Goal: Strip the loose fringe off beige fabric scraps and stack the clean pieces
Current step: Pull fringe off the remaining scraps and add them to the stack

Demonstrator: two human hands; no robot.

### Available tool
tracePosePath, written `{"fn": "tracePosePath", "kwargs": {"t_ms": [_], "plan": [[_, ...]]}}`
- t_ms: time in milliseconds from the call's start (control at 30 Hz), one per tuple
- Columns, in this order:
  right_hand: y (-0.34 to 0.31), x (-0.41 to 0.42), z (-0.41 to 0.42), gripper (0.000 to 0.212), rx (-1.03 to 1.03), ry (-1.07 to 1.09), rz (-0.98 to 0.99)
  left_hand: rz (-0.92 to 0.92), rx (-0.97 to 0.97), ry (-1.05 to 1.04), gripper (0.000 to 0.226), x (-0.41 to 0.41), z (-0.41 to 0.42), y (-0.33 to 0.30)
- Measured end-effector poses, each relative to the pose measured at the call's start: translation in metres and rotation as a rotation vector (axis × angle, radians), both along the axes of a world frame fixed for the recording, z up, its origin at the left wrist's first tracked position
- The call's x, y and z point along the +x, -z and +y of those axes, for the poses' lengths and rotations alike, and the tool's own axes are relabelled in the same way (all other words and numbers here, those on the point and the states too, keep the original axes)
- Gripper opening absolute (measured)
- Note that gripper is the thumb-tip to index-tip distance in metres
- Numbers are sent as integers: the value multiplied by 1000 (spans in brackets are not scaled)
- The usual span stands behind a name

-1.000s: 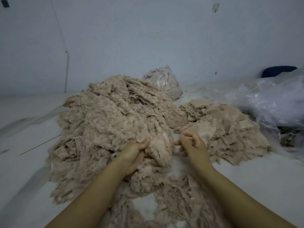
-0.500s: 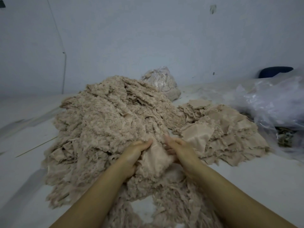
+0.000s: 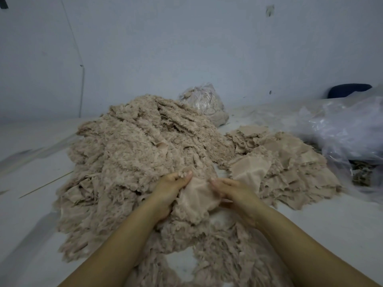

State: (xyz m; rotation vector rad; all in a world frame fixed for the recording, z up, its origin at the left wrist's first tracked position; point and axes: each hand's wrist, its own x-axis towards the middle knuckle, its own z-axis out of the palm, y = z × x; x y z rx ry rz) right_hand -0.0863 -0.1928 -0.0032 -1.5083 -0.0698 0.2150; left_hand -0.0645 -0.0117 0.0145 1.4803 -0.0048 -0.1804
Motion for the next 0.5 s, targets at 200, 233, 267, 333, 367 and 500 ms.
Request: {"fn": "tracePosePath", "kwargs": {"t_ms": [200,233,267,333,367,500], "plan": [[-2,1,27,22,-182,182,-221,-51,29,61,44,-7,-9,-3],[-1,3,29,24,-137,241,-234,-63,90,81,43,-9,-10,-3],[-1,5,30,26,-107,289,-250,-92,174,92,37,-9,-11,1],[-1,6,29,29,-100,370,-274,-163,260,-1,16,-10,-12,8],[0,6,28,29,-99,399,-280,-178,233,-71,7,-9,-11,9],[7,3,23,24,-97,416,-317,-250,212,-146,18,-4,-4,12]]}}
